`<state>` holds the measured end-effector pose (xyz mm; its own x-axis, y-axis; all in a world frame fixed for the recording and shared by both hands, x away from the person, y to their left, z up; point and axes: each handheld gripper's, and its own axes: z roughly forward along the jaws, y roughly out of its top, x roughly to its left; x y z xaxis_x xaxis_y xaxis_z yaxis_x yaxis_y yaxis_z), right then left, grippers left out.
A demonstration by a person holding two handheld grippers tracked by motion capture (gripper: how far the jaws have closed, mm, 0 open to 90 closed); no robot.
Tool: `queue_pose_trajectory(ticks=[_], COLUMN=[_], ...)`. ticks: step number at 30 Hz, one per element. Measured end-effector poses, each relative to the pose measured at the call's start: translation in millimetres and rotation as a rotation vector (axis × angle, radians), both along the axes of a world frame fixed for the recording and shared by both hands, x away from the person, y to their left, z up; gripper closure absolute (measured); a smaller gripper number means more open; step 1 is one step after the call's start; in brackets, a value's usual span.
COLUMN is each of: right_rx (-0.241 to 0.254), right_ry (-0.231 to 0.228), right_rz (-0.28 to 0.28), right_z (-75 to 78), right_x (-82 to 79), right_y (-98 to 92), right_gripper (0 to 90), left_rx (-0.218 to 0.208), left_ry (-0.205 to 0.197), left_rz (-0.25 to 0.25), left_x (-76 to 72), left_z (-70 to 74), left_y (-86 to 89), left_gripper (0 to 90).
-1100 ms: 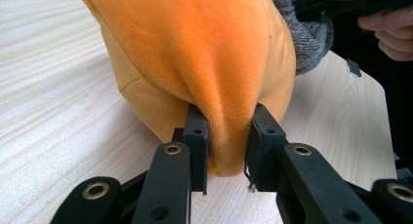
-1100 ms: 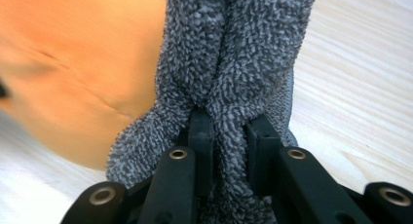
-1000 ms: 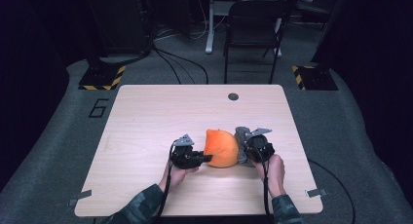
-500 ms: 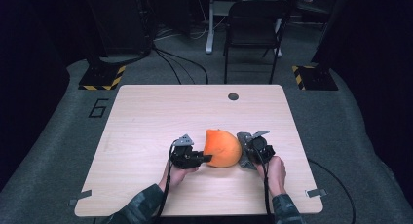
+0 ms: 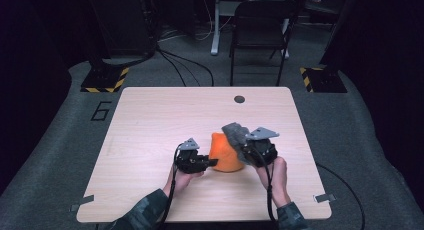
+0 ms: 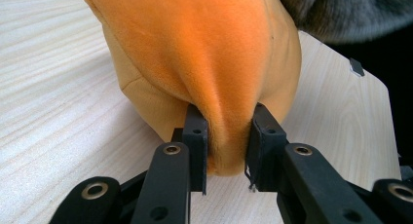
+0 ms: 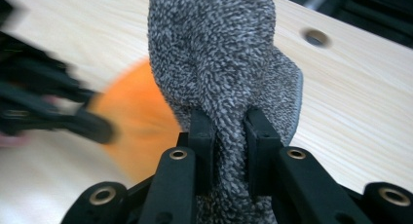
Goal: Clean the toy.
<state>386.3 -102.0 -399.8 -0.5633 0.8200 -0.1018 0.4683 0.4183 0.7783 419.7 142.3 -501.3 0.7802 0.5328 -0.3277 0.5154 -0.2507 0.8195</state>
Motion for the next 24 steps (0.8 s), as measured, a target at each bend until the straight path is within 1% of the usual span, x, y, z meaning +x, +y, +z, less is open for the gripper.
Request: queue_pose_trajectory(ticks=[1,2,3,4,5,6,8,9,10,12,14,15,20,21,22,23,24], right_rx=[-0.013,-0.023,-0.046,-0.055,-0.069,-0.065,-0.049,-0.043,-0.041,-0.039,-0.032,-0.024,-0.044,-0.048,-0.048,-0.057,-0.072], right_ry=[-0.001,0.012,0.014,0.015,0.017,0.023,0.038,0.047,0.053,0.059,0.074,0.089,0.134,0.154,0.164,0.185,0.186], right_rz=[0.022,0.032,0.045,0.038,0.034,0.029,0.014,-0.003,-0.01,-0.02,-0.045,-0.061,-0.102,-0.119,-0.126,-0.143,-0.145], right_z=[-2.0,-6.5,-10.1,-12.7,-15.6,-16.9,-17.8,-18.4,-19.0,-20.8,-23.2,-24.7,-36.1,-40.0,-42.7,-47.7,-51.6], right_x=[-1.7,-2.4,-1.5,-1.2,0.5,2.2,5.0,6.1,7.4,10.3,13.6,14.7,23.9,26.9,28.5,31.2,33.4], right_y=[7.5,16.0,19.5,21.3,21.0,18.2,11.3,7.0,3.1,-3.3,-9.8,-13.0,-28.6,-32.0,-34.3,-37.6,-40.0], right_gripper=[76.0,75.9,75.9,76.0,76.0,76.0,76.1,76.1,76.1,76.2,76.2,76.2,76.3,76.3,76.3,76.4,76.4], left_rx=[0.0,0.001,0.005,-0.003,-0.003,0.002,-0.003,0.002,-0.003,-0.005,-0.005,-0.007,-0.008,-0.009,-0.008,-0.008,-0.008], left_ry=[0.0,-0.002,0.002,0.012,0.012,0.003,0.008,-0.002,0.006,0.008,0.007,0.004,0.002,0.005,0.005,0.005,0.005], left_rz=[0.0,0.0,-0.001,0.006,0.006,-0.001,0.0,-0.006,-0.003,-0.001,0.001,0.007,0.006,0.002,0.001,0.001,0.002], left_x=[0.0,0.4,0.9,0.4,0.4,1.2,0.6,1.0,0.3,0.0,-0.4,-1.0,-0.7,-0.3,-0.1,-0.2,-0.4], left_z=[0.0,-0.3,-0.8,-1.3,-1.3,-1.4,-1.4,-1.1,-1.0,-0.9,-0.9,-1.1,-1.1,-1.1,-0.9,-0.9,-1.0], left_y=[0.0,0.3,0.9,0.4,0.4,0.9,0.2,0.0,-0.8,-1.1,-1.4,-1.8,-2.0,-1.7,-1.5,-1.4,-1.5], left_gripper=[73.0,73.0,72.9,72.9,72.9,72.9,72.9,72.9,72.9,72.9,72.8,72.7,72.7,72.7,72.7,72.7,72.7])
